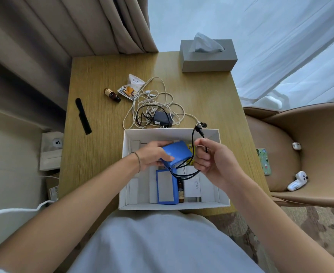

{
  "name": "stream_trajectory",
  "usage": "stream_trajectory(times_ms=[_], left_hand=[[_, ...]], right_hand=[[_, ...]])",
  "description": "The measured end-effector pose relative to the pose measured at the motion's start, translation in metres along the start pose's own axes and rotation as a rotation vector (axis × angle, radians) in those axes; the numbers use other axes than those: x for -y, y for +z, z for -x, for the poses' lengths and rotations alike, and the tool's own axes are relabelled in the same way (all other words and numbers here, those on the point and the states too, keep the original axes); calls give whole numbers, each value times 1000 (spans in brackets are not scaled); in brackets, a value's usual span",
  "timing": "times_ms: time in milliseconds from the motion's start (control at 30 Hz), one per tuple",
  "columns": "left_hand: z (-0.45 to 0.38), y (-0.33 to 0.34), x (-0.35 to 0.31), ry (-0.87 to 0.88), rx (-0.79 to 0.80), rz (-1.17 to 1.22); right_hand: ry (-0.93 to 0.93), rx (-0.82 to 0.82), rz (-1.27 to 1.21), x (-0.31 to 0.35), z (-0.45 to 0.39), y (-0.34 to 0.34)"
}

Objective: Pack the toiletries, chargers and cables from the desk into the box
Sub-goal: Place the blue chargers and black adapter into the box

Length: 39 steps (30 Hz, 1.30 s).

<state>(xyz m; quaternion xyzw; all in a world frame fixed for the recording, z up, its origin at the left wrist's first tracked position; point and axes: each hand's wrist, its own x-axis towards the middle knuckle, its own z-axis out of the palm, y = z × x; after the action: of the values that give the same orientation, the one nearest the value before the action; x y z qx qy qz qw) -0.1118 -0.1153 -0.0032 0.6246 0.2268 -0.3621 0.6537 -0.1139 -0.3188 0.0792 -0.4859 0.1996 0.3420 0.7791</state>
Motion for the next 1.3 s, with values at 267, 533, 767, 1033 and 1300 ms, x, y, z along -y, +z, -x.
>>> stream_trajectory(times_ms=[267,533,767,1033,1300], left_hand=[[-23,14,4,80,-396,119],[-14,16,9,55,-447,103],[9,13,4,-41,-272,-270],[11,19,2,-97,-234,-72],[7,15,0,-161,-166,35]], right_hand=[[-11,-104,-248,-11,-8,-3],[0,-317,593,-37,-18,-19],[-48,-308,1836,-48,-16,-21],[-358,-465,2098,-25,-12,-18],[-447,-254,1535,-26,-40,19]])
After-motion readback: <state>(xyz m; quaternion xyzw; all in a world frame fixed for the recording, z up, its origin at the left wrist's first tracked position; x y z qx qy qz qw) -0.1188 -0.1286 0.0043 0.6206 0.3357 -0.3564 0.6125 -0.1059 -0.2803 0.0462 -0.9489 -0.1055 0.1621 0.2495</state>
